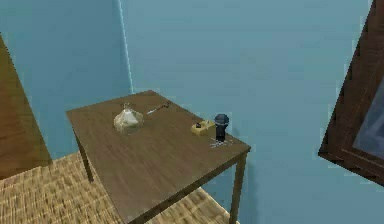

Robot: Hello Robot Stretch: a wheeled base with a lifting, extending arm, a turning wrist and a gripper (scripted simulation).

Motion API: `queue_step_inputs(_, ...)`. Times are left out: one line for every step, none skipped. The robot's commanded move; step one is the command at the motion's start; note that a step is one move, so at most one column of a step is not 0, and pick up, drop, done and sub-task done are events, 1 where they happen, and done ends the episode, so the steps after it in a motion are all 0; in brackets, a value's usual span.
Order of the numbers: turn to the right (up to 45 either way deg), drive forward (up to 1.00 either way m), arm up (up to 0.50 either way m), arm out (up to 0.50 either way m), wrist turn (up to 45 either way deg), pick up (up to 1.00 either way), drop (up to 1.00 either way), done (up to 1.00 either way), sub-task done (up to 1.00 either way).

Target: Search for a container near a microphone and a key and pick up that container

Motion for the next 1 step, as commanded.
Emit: queue_step_inputs(0.0,0.20,0.00,0.00,0.0,0.00,0.00,0.00,0.00)
